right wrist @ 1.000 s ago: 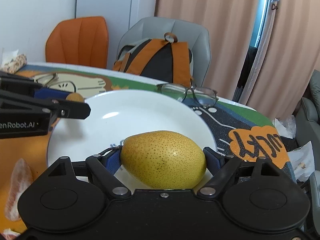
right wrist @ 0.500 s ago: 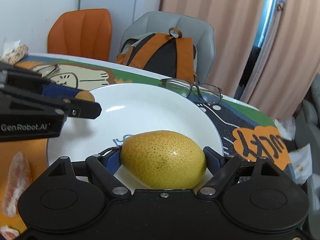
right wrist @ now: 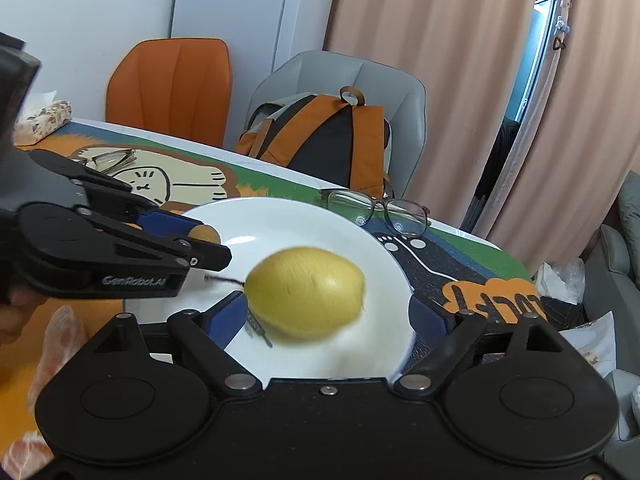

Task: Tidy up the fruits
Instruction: 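Open the right gripper to release the pear while the left gripper drops the brown fruit into the bowl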

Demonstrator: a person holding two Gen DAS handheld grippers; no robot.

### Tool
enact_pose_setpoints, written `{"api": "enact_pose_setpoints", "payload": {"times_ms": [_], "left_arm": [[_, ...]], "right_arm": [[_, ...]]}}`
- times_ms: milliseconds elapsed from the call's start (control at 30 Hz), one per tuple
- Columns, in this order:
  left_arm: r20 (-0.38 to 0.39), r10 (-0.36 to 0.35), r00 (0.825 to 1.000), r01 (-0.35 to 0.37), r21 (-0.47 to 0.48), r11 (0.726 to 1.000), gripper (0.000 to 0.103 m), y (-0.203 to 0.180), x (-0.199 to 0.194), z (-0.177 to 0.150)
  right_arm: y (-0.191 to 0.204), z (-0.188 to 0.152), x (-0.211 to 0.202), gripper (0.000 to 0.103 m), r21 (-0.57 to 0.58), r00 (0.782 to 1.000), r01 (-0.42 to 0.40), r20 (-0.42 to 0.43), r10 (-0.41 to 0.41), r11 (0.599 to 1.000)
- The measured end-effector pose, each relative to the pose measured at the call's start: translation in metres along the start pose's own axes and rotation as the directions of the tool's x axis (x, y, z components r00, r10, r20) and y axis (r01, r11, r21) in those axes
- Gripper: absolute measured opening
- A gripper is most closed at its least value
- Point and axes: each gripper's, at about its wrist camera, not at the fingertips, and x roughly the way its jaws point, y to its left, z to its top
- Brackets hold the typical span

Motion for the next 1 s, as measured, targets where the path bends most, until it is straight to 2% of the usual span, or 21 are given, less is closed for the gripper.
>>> {"api": "enact_pose_setpoints", "payload": {"times_ms": [233,400,533,633,767,867,1000], "left_arm": [[-0.051,-0.029,0.998,0.031,0.037,0.999,0.026,-0.004,0.006,-0.002],[-0.084,-0.018,0.996,0.024,0.074,0.997,0.026,-0.009,0.009,-0.004],[-0.084,-0.017,0.996,0.023,0.065,0.998,0.031,-0.008,0.009,-0.005],[-0.081,0.001,0.997,0.003,0.042,0.999,0.038,-0.006,0.009,-0.005],[-0.054,-0.010,0.999,0.012,0.026,1.000,0.064,-0.005,0.000,-0.006],[-0.006,0.021,1.000,-0.020,0.044,0.999,0.085,-0.009,-0.013,-0.006],[0.016,0.016,1.000,-0.017,0.059,0.998,0.087,-0.011,-0.029,-0.006]], "right_arm": [[-0.003,-0.011,-0.026,0.092,0.006,0.999,-0.039,0.015,0.038,0.999],[-0.001,-0.021,-0.049,0.092,-0.001,0.997,-0.069,0.020,0.069,0.998],[0.001,-0.030,-0.065,0.096,0.009,0.993,-0.114,0.013,0.114,0.993],[0.005,-0.037,-0.074,0.098,0.015,0.991,-0.136,0.007,0.136,0.991],[0.011,-0.046,-0.080,0.103,0.026,0.988,-0.153,-0.003,0.153,0.988],[0.014,-0.050,-0.084,0.103,0.043,0.984,-0.176,-0.005,0.177,0.983],[0.018,-0.056,-0.089,0.103,0.070,0.979,-0.204,-0.004,0.205,0.976]]}}
